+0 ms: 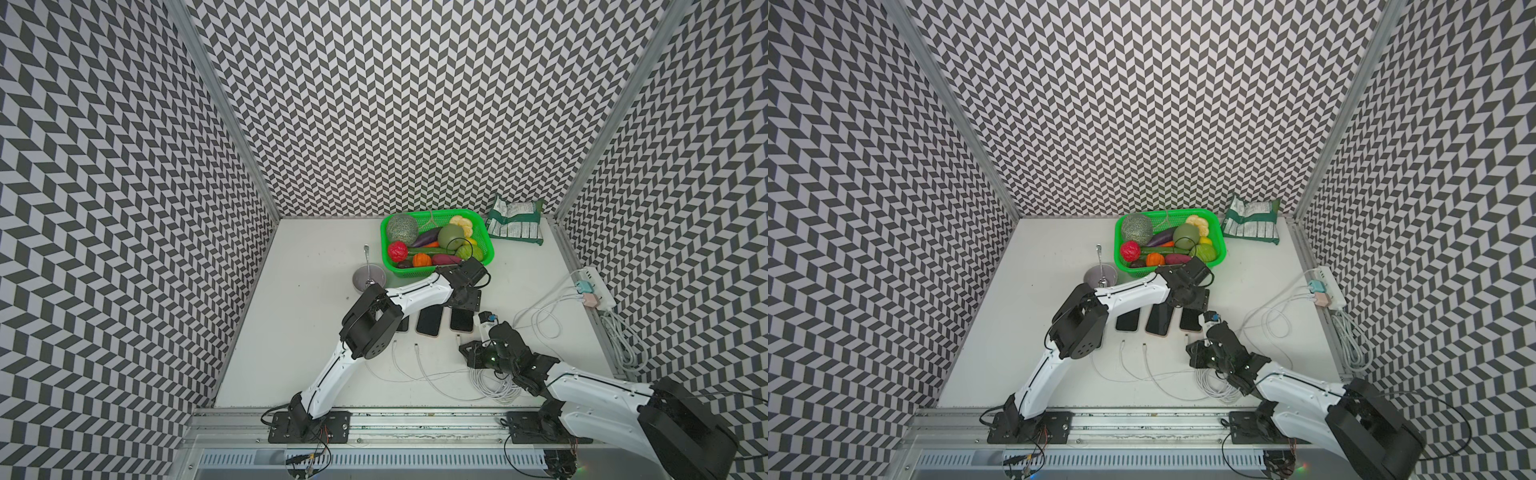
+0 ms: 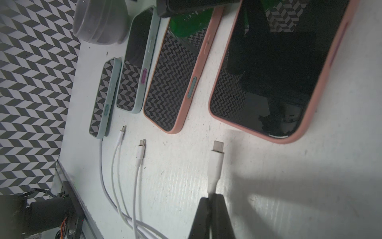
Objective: Unplug the charging cable from the phone
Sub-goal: Remove the charging cable from the phone.
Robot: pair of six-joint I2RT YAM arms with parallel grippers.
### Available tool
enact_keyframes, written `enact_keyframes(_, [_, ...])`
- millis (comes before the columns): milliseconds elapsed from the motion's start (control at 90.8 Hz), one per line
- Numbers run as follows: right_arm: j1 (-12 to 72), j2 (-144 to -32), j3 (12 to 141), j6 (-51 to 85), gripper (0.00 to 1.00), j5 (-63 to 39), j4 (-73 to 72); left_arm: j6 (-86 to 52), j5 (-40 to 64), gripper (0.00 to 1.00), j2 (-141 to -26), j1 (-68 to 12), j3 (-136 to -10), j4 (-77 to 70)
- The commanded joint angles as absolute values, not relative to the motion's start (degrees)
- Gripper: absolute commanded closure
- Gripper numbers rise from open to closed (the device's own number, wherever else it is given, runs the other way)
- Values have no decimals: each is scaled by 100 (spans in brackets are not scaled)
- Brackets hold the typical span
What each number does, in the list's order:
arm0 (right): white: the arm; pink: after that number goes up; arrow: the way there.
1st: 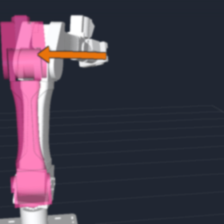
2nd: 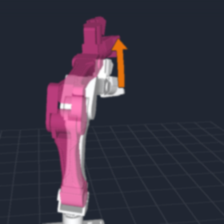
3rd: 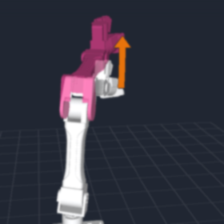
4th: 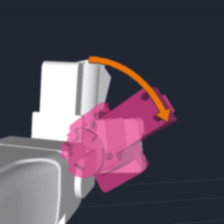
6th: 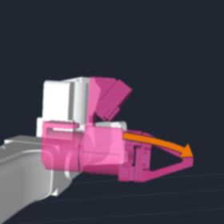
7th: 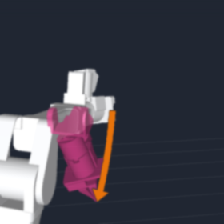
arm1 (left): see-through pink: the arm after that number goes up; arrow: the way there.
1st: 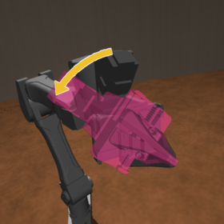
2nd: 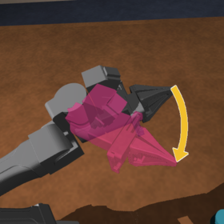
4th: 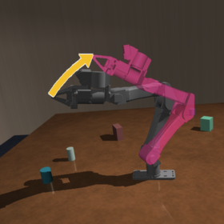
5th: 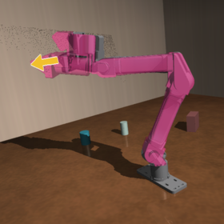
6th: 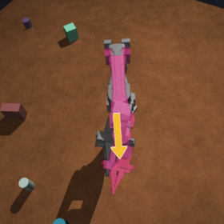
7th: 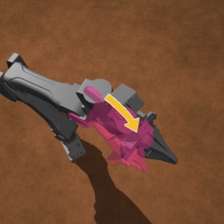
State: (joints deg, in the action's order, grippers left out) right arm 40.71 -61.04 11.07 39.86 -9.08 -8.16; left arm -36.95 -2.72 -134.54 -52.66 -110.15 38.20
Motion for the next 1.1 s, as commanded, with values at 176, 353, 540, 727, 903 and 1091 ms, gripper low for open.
enact_keyframes(176, [4087, -6078, 1075, 3876, 80, -954, -1014, -3705, -228, 96, -13602, -5197, -11182, 3675])
enact_keyframes(353, [4087, -6089, 1118, 3876, 63, -909, -947, -3685, -159, 69, -13568, -5204, -11138, 3674])
enact_keyframes(540, [4091, -5770, 1221, 3822, 47, -695, -565, -3683, -183, 42, -13415, -5232, -10987, 3607])
enact_keyframes(727, [4087, -5359, 1470, 3815, 34, -378, -134, -3683, -229, 14, -13285, -5258, -10878, 3560])
enact_keyframes(903, [4078, -5011, 1547, 3814, 26, -166, 131, -3700, -238, 0, -13146, -5266, -10730, 3464])
enact_keyframes(1091, [4078, -4662, 1644, 3797, 18, 182, 465, -3705, -284, 0, -12970, -5277, -10617, 3415])
